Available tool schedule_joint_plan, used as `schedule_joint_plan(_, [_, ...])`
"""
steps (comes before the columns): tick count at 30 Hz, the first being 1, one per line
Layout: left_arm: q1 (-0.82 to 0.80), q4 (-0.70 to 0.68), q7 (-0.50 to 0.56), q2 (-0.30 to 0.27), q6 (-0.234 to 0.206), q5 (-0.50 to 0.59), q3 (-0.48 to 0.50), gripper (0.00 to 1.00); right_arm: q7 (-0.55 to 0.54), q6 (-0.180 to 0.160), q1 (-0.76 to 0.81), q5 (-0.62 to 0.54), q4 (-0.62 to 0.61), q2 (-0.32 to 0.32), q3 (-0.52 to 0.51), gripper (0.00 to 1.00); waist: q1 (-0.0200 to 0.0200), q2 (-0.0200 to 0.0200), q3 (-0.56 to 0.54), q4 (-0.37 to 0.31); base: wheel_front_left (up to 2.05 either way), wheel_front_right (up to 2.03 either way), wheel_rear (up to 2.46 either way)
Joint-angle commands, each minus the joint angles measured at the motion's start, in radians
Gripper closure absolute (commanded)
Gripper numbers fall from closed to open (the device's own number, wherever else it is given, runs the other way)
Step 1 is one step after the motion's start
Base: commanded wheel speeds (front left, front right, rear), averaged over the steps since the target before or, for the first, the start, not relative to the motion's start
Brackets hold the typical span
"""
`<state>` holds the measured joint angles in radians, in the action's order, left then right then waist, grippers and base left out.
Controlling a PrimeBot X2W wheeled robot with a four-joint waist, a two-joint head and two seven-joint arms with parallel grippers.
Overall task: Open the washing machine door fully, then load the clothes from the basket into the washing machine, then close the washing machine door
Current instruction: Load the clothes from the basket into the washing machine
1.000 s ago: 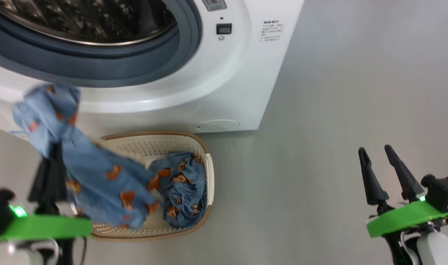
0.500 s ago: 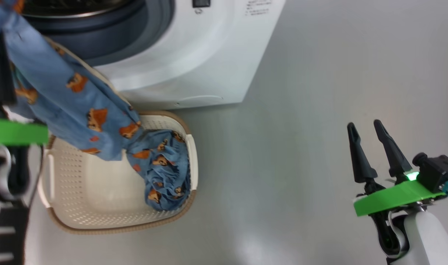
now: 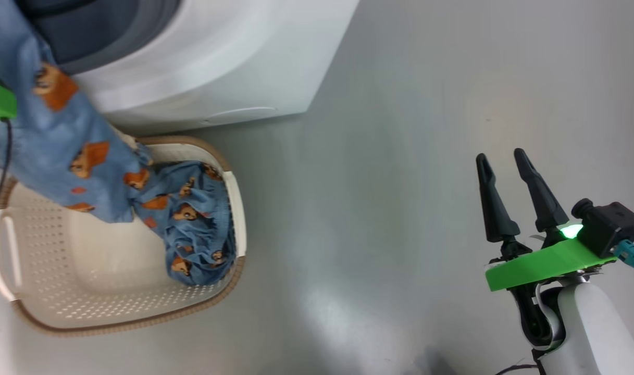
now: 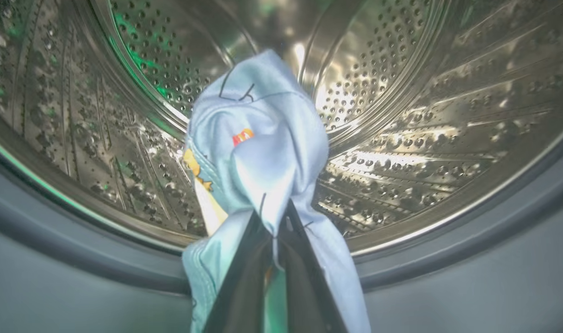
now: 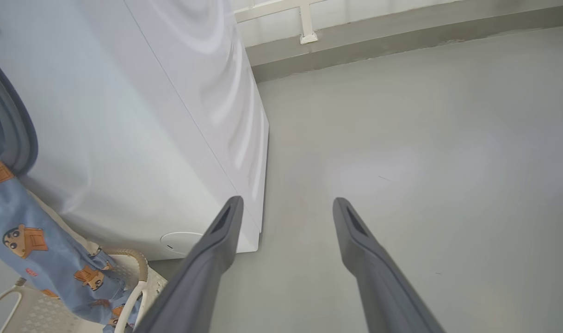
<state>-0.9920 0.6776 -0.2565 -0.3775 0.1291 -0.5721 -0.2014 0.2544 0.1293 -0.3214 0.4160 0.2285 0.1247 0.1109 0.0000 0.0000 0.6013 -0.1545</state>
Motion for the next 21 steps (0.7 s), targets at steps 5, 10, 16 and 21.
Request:
schedule_joint_plan(5, [-0.139,0.155,0.001,-0.087,0.002,-0.058,-0.065,1.0,0.007,0.001,-0.016,-0.016,-0.028,-0.012,0.04,0.0,0.0,0.0,0.048,-0.049,0.0,0.0,0.0])
schedule_joint_plan(10, [-0.239,0.252,0.002,-0.106,0.002,-0.086,-0.137,1.0,0.007,0.001,-0.028,-0.017,-0.032,-0.022,0.05,0.0,0.0,0.0,0.073,-0.071,0.0,0.0,0.0])
schedule_joint_plan(16, [-0.367,0.287,-0.004,-0.139,0.002,-0.063,-0.145,1.0,0.007,0.001,-0.04,-0.018,-0.036,-0.033,0.058,0.0,0.0,0.0,0.099,-0.089,0.0,0.0,0.0])
schedule_joint_plan(21, [-0.424,0.149,-0.005,-0.149,-0.011,0.004,-0.021,1.0,0.007,0.001,-0.05,-0.018,-0.042,-0.04,0.059,0.0,0.0,0.0,0.123,-0.096,0.0,0.0,0.0])
